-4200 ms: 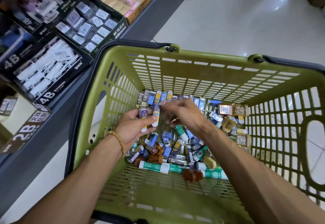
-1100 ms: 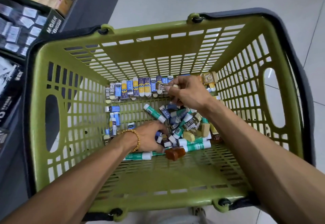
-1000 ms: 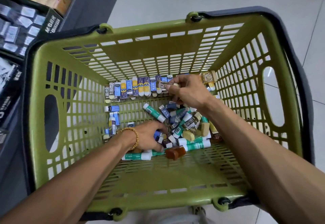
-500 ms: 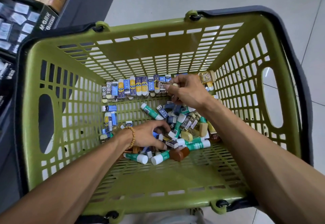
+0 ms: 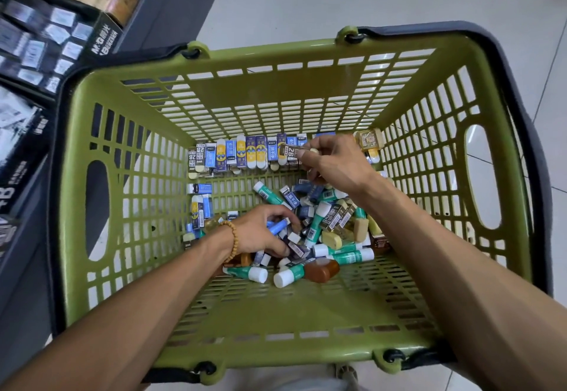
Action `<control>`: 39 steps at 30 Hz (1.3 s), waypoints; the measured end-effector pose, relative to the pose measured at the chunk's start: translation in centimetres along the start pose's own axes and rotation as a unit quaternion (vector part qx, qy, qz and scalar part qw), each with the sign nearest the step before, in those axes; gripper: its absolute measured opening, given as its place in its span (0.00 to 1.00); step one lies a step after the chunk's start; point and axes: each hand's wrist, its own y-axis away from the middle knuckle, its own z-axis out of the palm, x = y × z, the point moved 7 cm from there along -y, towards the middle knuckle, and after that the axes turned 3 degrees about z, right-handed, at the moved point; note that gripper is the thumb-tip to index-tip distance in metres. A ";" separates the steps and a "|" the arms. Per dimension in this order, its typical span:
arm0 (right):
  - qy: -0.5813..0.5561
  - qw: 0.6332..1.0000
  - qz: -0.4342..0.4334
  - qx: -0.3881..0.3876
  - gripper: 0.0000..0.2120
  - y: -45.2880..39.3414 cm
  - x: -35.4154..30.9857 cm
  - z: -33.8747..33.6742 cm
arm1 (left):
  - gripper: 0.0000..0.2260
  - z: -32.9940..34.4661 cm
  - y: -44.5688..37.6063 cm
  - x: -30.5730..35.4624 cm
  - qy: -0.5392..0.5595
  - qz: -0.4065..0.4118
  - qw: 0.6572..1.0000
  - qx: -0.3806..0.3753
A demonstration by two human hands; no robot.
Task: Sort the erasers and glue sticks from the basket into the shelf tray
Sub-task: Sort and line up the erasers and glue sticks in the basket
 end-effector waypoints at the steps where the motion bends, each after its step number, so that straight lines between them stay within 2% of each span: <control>1: 0.000 1.000 0.000 0.002 0.10 0.0 0.0 0.0 | 0.21 -0.3 0.1 0.1 0.010 0.003 1.000 0.010; 6: 0.032 0.999 -0.003 0.039 0.14 -0.5 0.4 -0.1 | 0.21 -2.4 1.7 0.8 0.088 0.023 0.994 0.067; 11: 0.042 0.995 0.033 0.088 0.16 -1.7 0.3 0.4 | 0.23 -5.2 4.0 1.0 0.234 0.048 0.962 0.132; 16: 0.107 0.986 0.051 0.119 0.09 -3.5 0.5 2.3 | 0.21 -6.7 5.4 1.4 0.284 0.070 0.940 0.173; 22: 0.169 0.976 0.064 0.118 0.11 -4.9 0.8 4.1 | 0.19 -7.2 5.8 2.1 0.321 0.099 0.925 0.180; 27: 0.187 0.977 0.019 0.104 0.14 -4.3 -0.6 4.2 | 0.19 -7.5 6.1 2.4 0.315 0.116 0.920 0.202; 29: 0.112 0.992 0.011 0.056 0.17 -3.0 -1.2 4.3 | 0.20 -7.8 6.1 2.5 0.304 0.126 0.919 0.217; 30: 0.051 0.998 0.029 0.001 0.17 -2.2 -1.3 4.8 | 0.20 -7.9 6.1 2.5 0.302 0.131 0.917 0.227; 31: -0.001 0.997 0.057 -0.057 0.16 -1.3 -1.3 5.3 | 0.21 -8.0 6.0 2.6 0.301 0.136 0.914 0.235; 33: -0.027 0.987 0.084 -0.135 0.12 0.2 -1.4 5.8 | 0.21 -8.0 6.1 2.8 0.304 0.141 0.910 0.246; 35: -0.028 0.983 0.089 -0.159 0.08 0.7 -1.5 5.5 | 0.21 -7.9 6.2 3.1 0.310 0.146 0.905 0.250; 39: -0.071 0.970 0.124 -0.195 0.09 1.3 -1.0 5.3 | 0.22 -7.9 6.0 3.1 0.296 0.142 0.905 0.271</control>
